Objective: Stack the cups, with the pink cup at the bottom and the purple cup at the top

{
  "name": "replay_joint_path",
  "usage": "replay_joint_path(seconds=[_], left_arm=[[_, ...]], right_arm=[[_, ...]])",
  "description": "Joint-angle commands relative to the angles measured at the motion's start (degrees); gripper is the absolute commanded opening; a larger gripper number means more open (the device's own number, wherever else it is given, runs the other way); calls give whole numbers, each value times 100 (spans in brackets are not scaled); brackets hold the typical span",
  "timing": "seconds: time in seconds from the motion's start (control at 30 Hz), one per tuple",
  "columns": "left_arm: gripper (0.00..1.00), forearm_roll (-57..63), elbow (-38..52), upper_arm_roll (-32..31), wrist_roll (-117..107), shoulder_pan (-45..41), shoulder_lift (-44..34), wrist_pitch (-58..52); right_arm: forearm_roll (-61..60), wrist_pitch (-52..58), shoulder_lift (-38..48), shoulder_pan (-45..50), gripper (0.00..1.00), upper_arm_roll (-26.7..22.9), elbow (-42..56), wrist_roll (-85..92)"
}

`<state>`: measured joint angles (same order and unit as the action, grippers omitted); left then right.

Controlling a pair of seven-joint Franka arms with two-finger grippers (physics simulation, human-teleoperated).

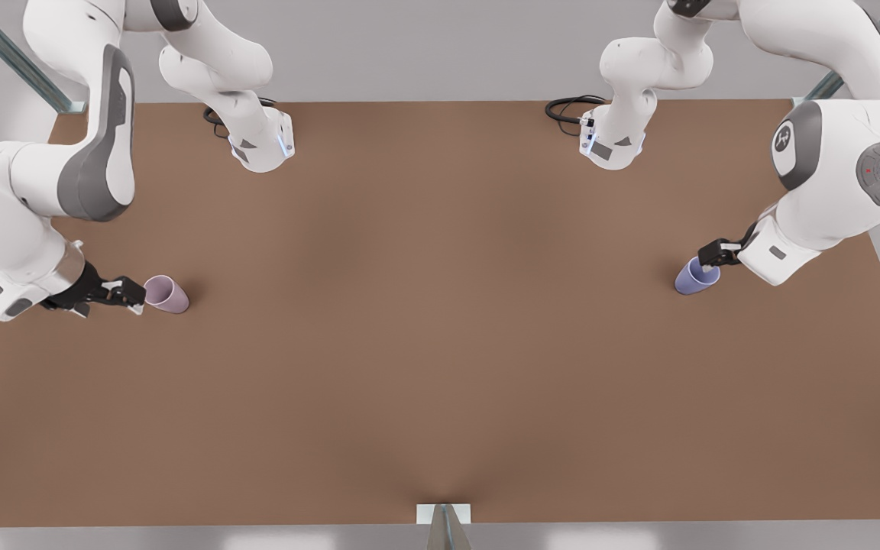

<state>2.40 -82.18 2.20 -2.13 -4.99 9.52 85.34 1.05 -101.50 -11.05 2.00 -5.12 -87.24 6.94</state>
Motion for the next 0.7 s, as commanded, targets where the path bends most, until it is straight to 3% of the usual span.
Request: replay_joint_path(seconds=[0.0, 0.13, 0.2, 0.43, 0.67], left_arm=[[100, 15, 0, 0, 2, -2, 15, 0], [100, 15, -158, 0, -7, 7, -12, 53], [100, 15, -404, 9, -7, 7, -56, 220], [100, 6, -641, 44, 2, 7, -126, 431], [100, 6, -641, 53, 2, 7, -100, 431]], right_arm=[[9, -11, 41, -7, 100, -6, -38, 0], [-26, -125, 76, -16, 100, -85, -486, 272], [-26, -1092, 410, 20, 100, -498, -1655, 939], [-26, -2138, 577, -24, 100, -1026, -3193, 1723], [-289, -3087, -161, -130, 100, -1298, -3466, 2707]])
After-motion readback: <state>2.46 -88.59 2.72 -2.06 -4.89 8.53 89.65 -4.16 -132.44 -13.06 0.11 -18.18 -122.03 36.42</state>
